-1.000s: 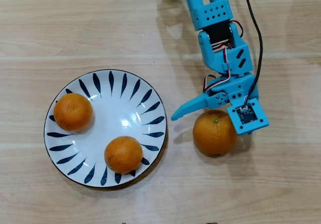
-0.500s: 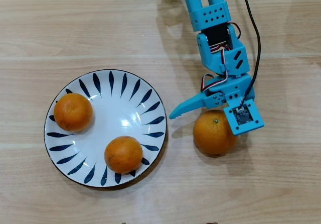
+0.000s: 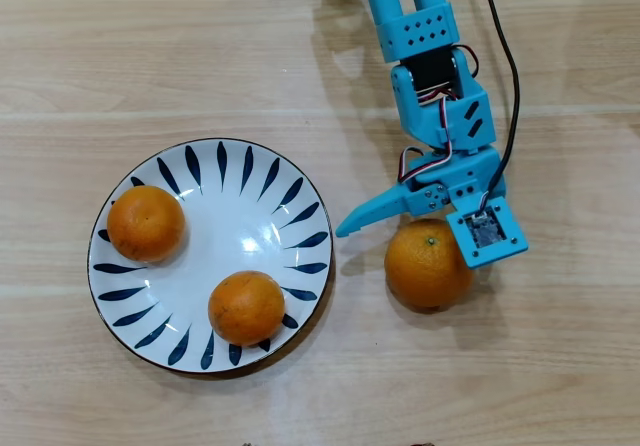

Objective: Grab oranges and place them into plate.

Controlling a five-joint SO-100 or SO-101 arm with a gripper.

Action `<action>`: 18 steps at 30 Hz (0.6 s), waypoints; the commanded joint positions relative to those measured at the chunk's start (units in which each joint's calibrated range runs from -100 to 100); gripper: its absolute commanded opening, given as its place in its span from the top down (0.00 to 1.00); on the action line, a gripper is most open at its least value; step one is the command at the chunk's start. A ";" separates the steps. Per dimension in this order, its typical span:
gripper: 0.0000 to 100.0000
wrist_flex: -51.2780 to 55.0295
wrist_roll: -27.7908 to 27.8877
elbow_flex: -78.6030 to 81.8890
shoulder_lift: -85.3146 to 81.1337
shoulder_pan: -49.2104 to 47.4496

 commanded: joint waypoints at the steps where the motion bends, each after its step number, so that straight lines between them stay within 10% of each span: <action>1: 0.34 -1.09 0.50 -0.18 -4.31 0.27; 6: 0.65 -1.09 0.50 -0.45 -4.56 0.35; 18: 0.76 -1.09 0.56 -0.45 -4.65 -0.06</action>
